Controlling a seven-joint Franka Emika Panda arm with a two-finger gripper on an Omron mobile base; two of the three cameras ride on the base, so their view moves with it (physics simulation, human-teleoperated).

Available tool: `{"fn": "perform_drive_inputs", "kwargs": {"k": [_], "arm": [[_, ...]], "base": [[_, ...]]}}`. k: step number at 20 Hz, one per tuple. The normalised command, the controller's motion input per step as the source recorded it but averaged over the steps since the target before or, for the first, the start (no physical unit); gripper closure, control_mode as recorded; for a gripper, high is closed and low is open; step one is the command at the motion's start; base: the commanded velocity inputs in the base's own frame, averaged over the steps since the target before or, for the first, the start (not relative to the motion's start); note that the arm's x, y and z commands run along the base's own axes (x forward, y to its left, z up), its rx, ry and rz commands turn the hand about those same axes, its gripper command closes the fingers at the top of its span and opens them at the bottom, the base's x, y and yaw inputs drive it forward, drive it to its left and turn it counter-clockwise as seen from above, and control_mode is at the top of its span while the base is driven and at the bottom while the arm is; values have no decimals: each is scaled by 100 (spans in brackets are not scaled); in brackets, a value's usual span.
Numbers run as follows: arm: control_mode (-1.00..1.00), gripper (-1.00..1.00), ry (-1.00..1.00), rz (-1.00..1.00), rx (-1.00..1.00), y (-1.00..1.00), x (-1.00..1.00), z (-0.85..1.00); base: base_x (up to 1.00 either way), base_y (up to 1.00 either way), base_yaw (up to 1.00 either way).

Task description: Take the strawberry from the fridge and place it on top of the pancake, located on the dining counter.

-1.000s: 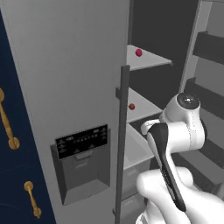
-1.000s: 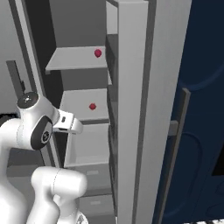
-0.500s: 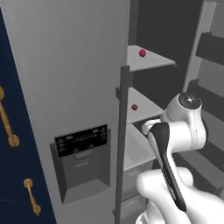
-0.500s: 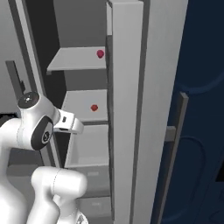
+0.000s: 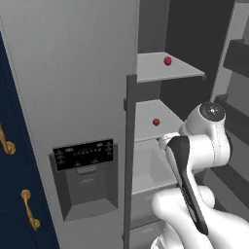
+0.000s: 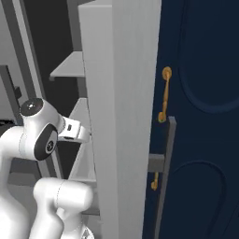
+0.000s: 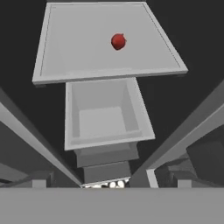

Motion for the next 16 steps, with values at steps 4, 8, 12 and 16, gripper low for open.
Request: {"fn": "perform_drive_inputs", "kwargs": {"k": [4, 8, 12, 16], "arm": [[100, -100, 0, 0, 0, 0, 0, 0], [100, -100, 0, 0, 0, 0, 0, 0], [100, -100, 0, 0, 0, 0, 0, 0], [-100, -100, 0, 1, 2, -13, 60, 0]], "base": [[27, -38, 8], [59, -11, 10], [53, -19, 8], [11, -7, 1]]}}
